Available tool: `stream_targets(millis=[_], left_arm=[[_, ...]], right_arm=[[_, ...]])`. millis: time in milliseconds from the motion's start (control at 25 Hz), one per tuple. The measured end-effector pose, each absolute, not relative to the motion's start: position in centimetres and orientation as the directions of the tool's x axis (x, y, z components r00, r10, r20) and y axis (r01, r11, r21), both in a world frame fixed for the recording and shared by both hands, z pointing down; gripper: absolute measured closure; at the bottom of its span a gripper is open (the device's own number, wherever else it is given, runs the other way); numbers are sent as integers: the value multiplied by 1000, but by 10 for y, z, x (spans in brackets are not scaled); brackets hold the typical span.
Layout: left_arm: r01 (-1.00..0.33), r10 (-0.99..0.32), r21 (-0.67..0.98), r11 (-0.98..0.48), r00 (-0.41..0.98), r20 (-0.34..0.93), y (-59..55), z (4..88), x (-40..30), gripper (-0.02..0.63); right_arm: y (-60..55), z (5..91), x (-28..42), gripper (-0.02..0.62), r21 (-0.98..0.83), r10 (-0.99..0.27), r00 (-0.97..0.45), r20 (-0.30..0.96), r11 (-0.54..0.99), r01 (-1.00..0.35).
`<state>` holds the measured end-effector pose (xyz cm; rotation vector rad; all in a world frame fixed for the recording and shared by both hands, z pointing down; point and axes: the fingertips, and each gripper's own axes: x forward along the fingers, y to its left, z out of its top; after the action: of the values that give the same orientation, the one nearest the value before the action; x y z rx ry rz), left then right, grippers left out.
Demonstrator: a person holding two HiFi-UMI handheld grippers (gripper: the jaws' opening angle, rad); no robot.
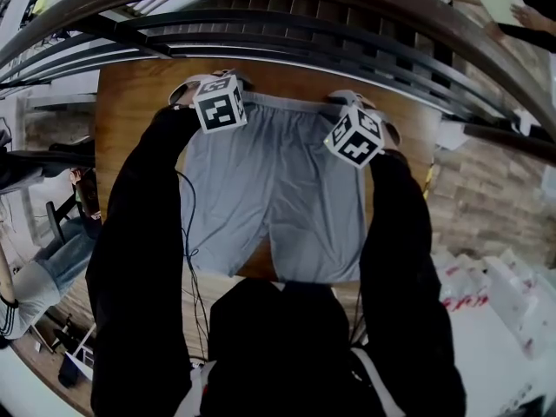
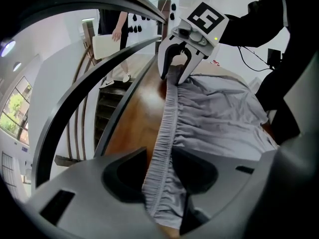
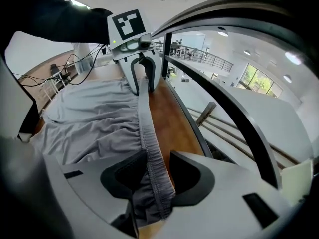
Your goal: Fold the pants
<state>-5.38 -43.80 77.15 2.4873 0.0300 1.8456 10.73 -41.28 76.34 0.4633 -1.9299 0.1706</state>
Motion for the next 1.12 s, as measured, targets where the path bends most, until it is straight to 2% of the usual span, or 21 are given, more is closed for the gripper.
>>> stream_targets(millis=[160, 400, 640, 720, 880, 1120], left_arm=[[7, 123, 125, -992, 271, 955, -430, 773, -58, 462], [55, 141, 132, -990, 227, 964, -430, 770, -54, 460], [55, 130, 122, -991, 162, 978, -425, 773, -58, 465], [51, 121, 115, -992, 156, 980, -423, 771, -57, 485], [42, 103, 98, -994, 144, 984, -419, 770, -58, 511], [61, -32, -44, -997, 187, 982, -411, 769, -57, 568]], right_arm=[[-412, 766, 104, 463, 23, -184, -357, 916, 911, -411], [-403, 767, 100, 472, -93, -74, -375, 924, 908, -409], [-397, 767, 95, 495, -84, -70, -359, 931, 914, -398], [-393, 766, 95, 525, -91, -63, -358, 932, 913, -398], [-391, 766, 92, 525, -89, -66, -365, 929, 916, -392], [-381, 767, 93, 546, 55, -149, -295, 944, 951, -304]])
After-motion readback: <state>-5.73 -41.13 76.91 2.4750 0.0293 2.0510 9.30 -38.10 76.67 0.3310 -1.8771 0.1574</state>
